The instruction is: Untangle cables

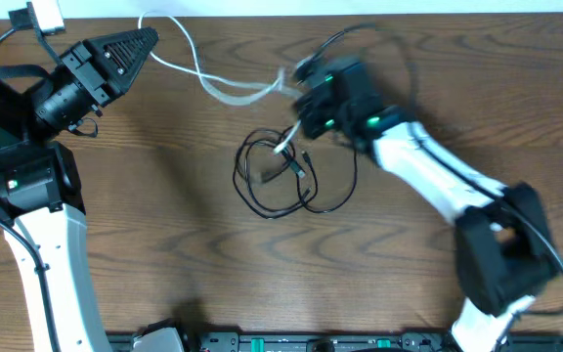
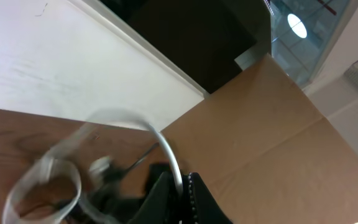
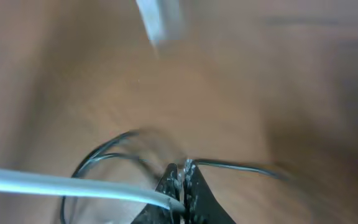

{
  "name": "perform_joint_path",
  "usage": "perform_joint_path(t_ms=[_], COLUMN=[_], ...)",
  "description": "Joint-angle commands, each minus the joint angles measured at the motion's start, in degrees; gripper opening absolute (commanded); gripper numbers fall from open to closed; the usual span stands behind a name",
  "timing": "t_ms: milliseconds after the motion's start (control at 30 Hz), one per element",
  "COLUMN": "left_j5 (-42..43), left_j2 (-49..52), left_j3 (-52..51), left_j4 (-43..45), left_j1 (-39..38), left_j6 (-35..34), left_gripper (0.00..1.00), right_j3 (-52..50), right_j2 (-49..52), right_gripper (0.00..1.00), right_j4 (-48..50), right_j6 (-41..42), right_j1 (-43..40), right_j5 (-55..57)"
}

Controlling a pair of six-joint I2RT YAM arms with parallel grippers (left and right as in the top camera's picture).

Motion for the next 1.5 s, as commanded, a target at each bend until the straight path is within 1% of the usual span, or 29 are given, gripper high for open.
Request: perform_joint_path(t_ms=[0,100,233,333,433,467,500,533,567,600,667,733,833,933,1000,1033,1233,1333,1467], left_j5=[1.4,1.9,2.3,2.2,2.2,2.2,2.2,2.2,2.2,2.2,2.3,2.3,2.3,2.3,2.2,2.2,2.2,2.2,2.2], left_j2=[0.6,1.2,2.3,3.2,4.6,5.2,5.7,6.3,7.0,7.7,9.1,10.4,12.0,12.9,13.0,13.0,13.0,13.0,13.0], left_j3=[1.2,1.2,1.1,0.8,0.8,0.8,0.8,0.8,0.8,0.8,0.8,0.8,0.8,0.8,0.8,0.8,0.7,0.7,0.7], left_j4=[0.2,0.2,-1.9,-5.7,-11.4,-13.3,-15.1,-16.4,-17.7,-18.6,-19.6,-20.0,-20.2,-20.4,-20.4,-20.4,-20.5,-20.6,-20.6], left_j1=[-0.1,-0.1,-0.2,-0.2,-0.2,-0.2,-0.2,-0.2,-0.2,-0.2,-0.2,-0.2,-0.2,-0.2,-0.2,-0.2,-0.1,-0.2,-0.2], left_j6=[0.4,1.6,3.4,8.7,14.4,16.5,18.4,19.6,20.9,21.4,21.4,21.4,21.4,21.4,21.4,21.4,23.6,23.6,23.6], left_gripper=[0.07,0.07,0.07,0.08,0.07,0.09,0.17,0.29,0.39,0.48,0.70,0.86,0.92,0.93,0.93,0.94,0.94,0.94,0.94], right_j3=[0.4,0.4,0.4,0.4,0.4,0.4,0.4,0.4,0.4,0.4,0.5,1.2,4.3,9.4,13.7,17.3,19.3,19.3,19.3], right_j2=[-7.0,-10.3,-13.7,-14.4,-14.4,-14.4,-14.4,-14.4,-14.4,-14.4,-14.4,-14.4,-14.4,-14.4,-14.4,-14.3,-13.7,-11.7,-8.5], right_gripper=[0.01,0.01,0.01,0.01,0.01,0.01,0.01,0.01,0.01,0.01,0.01,0.01,0.01,0.01,0.01,0.01,0.01,0.01,0.01], right_j4=[-3.8,-7.0,-12.9,-16.5,-18.6,-19.2,-19.6,-19.9,-19.9,-19.9,-19.9,-20.1,-22.6,-26.2,-28.3,-29.4,-28.7,-28.0,-27.1], right_j6=[3.7,2.6,1.6,1.7,1.6,1.6,1.6,1.6,1.6,1.7,1.7,1.7,2.3,3.8,5.6,7.8,10.3,10.7,10.4], right_j1=[-2.1,-2.6,-3.1,-4.1,-5.5,-6.1,-6.9,-7.6,-8.7,-9.6,-11.7,-14.8,-21.7,-30.5,-38.1,-45.9,-60.4,-64.0,-65.2], right_j5=[22.2,26.6,25.7,22.2,17.7,16.3,14.9,13.7,12.4,11.1,9.1,5.6,-1.2,-5.7,-8.6,-10.4,-10.1,-7.3,-2.3])
